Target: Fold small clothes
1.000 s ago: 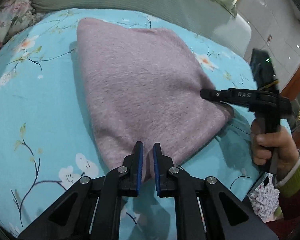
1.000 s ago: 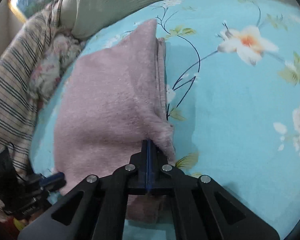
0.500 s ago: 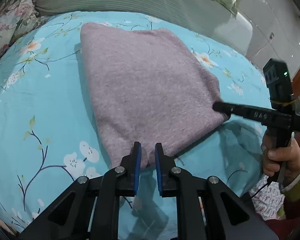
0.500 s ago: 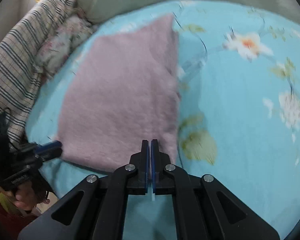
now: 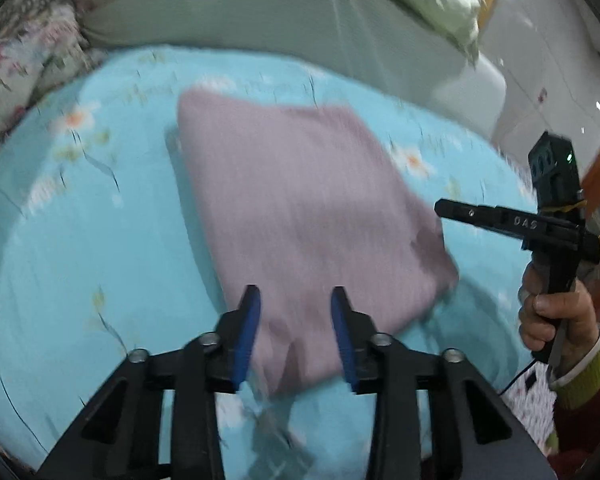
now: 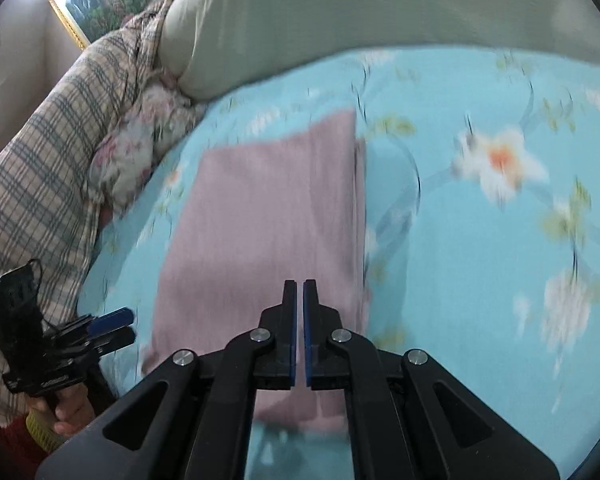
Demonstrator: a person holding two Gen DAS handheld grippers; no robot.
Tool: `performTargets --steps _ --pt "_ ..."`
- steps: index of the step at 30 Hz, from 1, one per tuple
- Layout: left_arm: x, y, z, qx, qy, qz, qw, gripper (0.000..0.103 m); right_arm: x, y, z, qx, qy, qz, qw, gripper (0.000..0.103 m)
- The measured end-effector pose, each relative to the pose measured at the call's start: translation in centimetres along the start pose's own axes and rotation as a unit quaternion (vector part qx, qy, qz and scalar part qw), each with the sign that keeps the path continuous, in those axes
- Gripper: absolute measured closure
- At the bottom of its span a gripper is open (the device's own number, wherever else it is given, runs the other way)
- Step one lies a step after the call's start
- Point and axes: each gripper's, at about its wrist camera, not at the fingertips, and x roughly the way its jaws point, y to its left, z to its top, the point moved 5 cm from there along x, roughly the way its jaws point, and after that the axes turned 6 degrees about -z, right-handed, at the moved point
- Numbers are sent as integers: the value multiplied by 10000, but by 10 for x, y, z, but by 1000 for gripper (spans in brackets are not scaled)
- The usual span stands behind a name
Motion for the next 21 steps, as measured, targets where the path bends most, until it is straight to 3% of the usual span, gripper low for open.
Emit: performTargets --steps 4,8,13,18,20,21 --pt "7 11 33 -35 -208 276 9994 64 34 -6 40 152 10 -10 9999 99" --pt "24 24 51 -151 -171 416 9989 64 70 -19 68 370 132 -110 9992 99" --pt "42 41 65 -313 -132 556 9979 64 106 -37 79 635 348 -71 9974 99" --pt "52 52 73 -453 -119 617 9970 63 102 -45 81 765 198 76 9968 97" --pt "56 54 75 -468 -112 621 9969 62 102 -49 81 836 161 104 9963 76" --pt "58 56 75 -476 -95 630 9968 62 103 -50 82 832 147 43 9964 46"
